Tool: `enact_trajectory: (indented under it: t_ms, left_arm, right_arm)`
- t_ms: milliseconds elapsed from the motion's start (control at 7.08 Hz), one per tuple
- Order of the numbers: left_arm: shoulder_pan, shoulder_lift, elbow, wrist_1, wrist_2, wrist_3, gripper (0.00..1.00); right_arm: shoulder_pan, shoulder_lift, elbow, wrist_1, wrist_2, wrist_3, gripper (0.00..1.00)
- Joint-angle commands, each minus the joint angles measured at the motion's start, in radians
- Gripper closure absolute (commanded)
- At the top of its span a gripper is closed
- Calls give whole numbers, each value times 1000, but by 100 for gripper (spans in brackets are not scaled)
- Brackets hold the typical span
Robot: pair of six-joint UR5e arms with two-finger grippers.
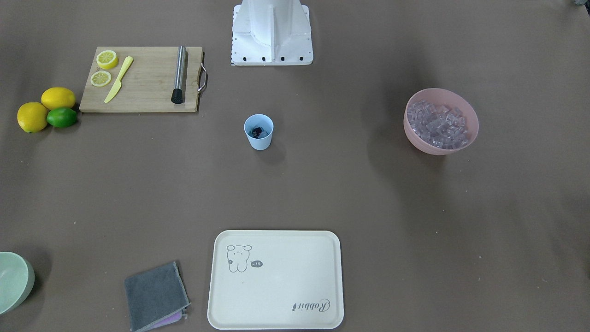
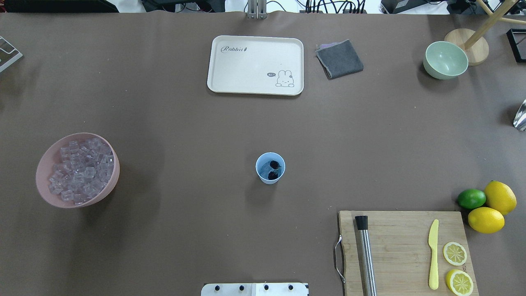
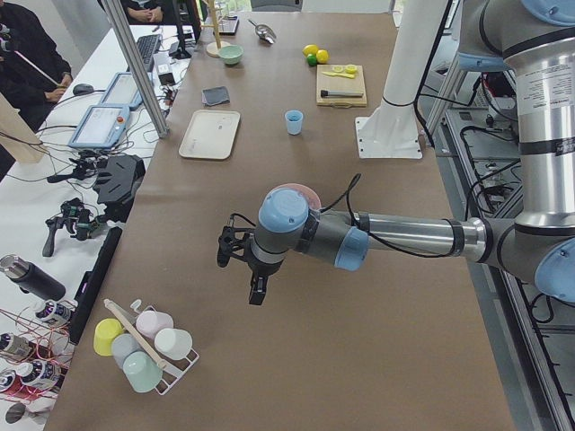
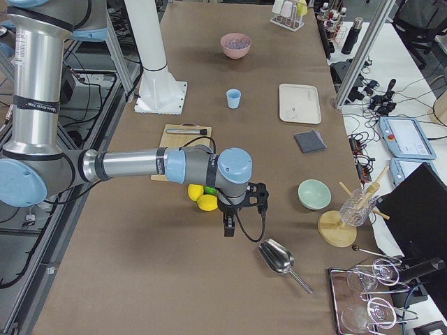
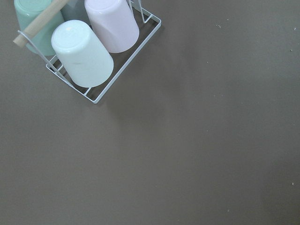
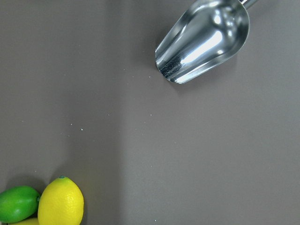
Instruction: Put ice and cherries in cup
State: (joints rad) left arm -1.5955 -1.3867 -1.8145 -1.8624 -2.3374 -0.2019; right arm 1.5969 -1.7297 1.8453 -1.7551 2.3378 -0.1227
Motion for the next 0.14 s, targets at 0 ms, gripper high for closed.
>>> enact_trajectory:
  t_ms: [0]
  left_arm:
    - [2, 0, 0, -15, 0, -1, 2]
  right_arm:
    - [0, -1, 0, 0, 0, 0, 0]
